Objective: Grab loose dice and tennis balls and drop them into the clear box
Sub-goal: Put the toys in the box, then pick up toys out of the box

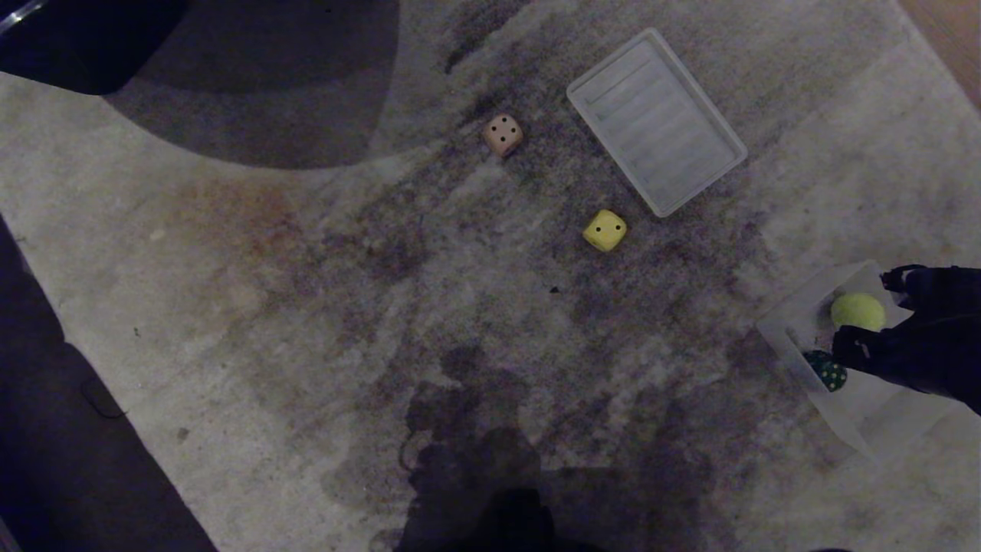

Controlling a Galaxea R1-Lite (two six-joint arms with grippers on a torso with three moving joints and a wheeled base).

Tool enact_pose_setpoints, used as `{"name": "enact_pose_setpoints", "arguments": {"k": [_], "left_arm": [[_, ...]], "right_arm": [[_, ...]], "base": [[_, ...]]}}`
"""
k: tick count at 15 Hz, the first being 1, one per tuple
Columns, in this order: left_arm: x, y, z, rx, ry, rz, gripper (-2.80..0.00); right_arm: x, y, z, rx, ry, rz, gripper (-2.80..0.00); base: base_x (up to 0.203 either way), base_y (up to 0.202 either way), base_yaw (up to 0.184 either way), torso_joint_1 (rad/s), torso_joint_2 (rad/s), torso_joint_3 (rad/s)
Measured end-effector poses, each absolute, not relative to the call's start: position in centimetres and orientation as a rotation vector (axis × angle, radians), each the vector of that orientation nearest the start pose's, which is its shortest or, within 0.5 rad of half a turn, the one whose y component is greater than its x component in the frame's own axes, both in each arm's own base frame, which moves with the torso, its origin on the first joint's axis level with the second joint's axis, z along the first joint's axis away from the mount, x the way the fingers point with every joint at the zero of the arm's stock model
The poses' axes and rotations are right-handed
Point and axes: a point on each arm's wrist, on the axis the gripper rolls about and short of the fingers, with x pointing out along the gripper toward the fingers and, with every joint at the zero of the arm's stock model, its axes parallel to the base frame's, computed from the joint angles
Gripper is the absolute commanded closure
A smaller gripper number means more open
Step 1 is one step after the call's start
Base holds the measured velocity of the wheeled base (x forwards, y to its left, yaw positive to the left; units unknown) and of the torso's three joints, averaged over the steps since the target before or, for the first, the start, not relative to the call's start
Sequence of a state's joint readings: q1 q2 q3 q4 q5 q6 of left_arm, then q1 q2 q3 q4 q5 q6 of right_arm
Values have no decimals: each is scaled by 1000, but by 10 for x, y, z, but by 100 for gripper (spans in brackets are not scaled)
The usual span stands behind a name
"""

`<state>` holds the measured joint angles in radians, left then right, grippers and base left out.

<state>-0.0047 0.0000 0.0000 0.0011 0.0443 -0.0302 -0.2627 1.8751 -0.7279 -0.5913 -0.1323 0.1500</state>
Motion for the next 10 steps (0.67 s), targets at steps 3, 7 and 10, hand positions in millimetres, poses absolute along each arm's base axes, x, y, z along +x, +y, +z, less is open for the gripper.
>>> {"name": "enact_pose_setpoints", "arguments": {"k": [3,7,10], "left_arm": [[-23,1,75,-30,0,39,0],[-23,1,75,-30,0,39,0],[-23,1,75,-30,0,39,0]], "right_arm": [[288,-79,117,181,504,-406,-280],[233,-58,129,185,497,-309,0],[183,-40,124,125,521,-232,0]], "base": [[0,0,0,0,0,0],[0,0,0,0,0,0],[0,0,0,0,0,0]]}}
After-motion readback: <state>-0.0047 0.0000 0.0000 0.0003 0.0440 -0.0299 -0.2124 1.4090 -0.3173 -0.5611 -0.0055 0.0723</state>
